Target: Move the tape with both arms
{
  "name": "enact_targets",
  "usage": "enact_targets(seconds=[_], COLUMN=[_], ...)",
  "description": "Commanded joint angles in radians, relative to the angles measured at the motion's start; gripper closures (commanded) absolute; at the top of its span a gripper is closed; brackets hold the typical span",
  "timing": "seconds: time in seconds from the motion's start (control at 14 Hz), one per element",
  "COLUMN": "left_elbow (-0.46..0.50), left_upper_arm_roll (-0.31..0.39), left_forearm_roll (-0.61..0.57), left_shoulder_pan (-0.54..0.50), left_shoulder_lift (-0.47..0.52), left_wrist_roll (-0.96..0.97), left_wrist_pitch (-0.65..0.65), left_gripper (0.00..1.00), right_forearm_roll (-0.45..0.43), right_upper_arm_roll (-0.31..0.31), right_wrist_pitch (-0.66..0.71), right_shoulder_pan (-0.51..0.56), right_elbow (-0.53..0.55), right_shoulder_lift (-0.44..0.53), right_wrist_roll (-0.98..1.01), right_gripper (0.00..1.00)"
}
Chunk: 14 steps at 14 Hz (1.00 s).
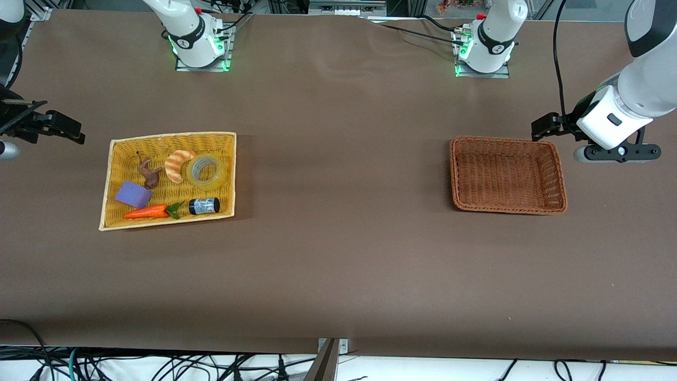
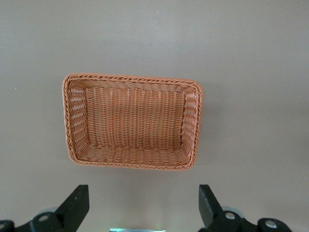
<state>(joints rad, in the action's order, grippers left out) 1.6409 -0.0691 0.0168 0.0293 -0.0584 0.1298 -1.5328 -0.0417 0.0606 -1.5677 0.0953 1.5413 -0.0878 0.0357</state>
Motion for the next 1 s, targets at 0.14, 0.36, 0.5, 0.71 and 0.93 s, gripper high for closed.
enact_targets(seconds=[0.14,0.36,0.5,0.71,0.93], left_elbow=[-0.012,0.071,0.189,0.194,0.191], left_upper_arm_roll=[-0.001,-0.006,-0.006,-0.006,-0.006], left_forearm_roll=[0.008,0.009,0.009,0.009,0.009], left_shoulder_pan=[-0.014,-0.023,-0.023,-0.023,-0.023], left_shoulder_lift=[0.005,0.064,0.139,0.137,0.129], left_wrist_roll=[-0.005,-0.006,-0.007,-0.007,-0.007], left_wrist_pitch=[0.014,-0.058,-0.137,-0.147,-0.147], left_gripper=[0.0,0.0,0.0,0.0,0.0], right_forearm_roll=[-0.001,-0.001,-0.003,-0.001,-0.003], right_upper_arm_roll=[0.001,0.001,0.001,0.001,0.001], right_wrist_pitch=[0.012,0.012,0.012,0.009,0.011], right_shoulder_pan=[0.004,0.006,0.006,0.006,0.006], right_elbow=[-0.024,-0.024,-0.024,-0.024,-0.024], right_shoulder_lift=[-0.009,-0.009,-0.01,-0.01,-0.01], right_wrist_roll=[-0.005,-0.007,0.004,0.0,0.0], right_gripper=[0.0,0.0,0.0,0.0,0.0])
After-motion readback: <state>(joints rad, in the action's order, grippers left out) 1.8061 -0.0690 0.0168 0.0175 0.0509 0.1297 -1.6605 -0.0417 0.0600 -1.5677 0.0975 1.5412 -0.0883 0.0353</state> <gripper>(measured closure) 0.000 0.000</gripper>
